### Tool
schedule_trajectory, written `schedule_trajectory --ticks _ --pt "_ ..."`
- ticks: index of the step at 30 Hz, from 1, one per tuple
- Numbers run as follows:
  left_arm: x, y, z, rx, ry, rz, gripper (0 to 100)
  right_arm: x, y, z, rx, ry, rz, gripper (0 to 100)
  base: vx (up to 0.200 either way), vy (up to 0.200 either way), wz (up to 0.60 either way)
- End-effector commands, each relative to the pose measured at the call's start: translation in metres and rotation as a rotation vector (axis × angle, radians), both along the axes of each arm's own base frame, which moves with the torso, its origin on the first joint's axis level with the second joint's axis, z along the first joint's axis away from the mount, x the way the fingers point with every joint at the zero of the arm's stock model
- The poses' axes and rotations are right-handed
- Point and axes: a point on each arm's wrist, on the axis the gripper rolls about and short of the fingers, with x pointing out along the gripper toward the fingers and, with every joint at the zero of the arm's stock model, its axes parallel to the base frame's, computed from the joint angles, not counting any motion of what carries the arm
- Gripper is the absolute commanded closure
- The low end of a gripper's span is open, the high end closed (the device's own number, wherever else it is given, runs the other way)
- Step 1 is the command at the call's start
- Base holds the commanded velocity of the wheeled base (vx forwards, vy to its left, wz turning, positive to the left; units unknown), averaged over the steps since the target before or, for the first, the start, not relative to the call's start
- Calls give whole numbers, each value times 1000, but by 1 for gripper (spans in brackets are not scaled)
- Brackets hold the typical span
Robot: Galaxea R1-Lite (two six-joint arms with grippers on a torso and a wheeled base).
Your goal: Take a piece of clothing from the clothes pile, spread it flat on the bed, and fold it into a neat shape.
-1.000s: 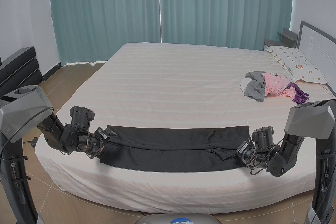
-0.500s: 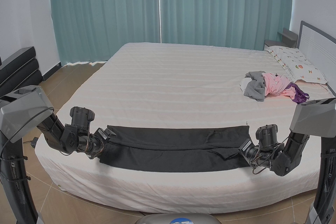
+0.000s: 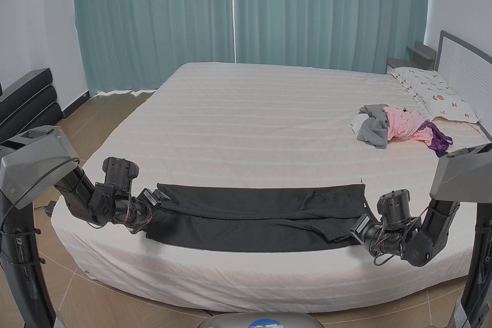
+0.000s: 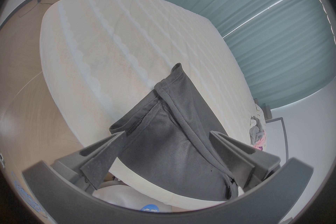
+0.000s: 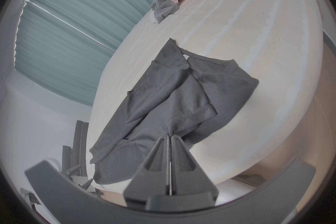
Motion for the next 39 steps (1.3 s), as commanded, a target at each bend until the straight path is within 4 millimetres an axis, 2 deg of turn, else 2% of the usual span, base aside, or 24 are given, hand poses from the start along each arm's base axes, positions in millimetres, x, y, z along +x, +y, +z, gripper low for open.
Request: schedule_trajectory --ticks 1,7,13,18,27,33,39 --pt "0 0 -1 0 2 0 0 -8 -2 -2 -22 23 17 0 0 0 0" --pt "0 0 -1 -1 4 -1 0 -5 -5 2 -17 1 4 0 0 0 0" --pt "0 0 0 9 -2 3 0 4 -20 19 3 -66 -51 0 0 0 0" --pt "-1 1 6 2 -16 14 0 10 -32 20 15 -76 -91 0 0 0 0" --pt "-1 2 10 -4 -27 2 0 11 -34 21 33 -75 -89 0 67 0 0" --pt "16 17 20 35 -99 2 0 12 -36 21 51 -74 -74 0 0 0 0" --pt "28 27 -7 190 -87 -141 0 12 -36 20 54 -72 -74 0 0 0 0"
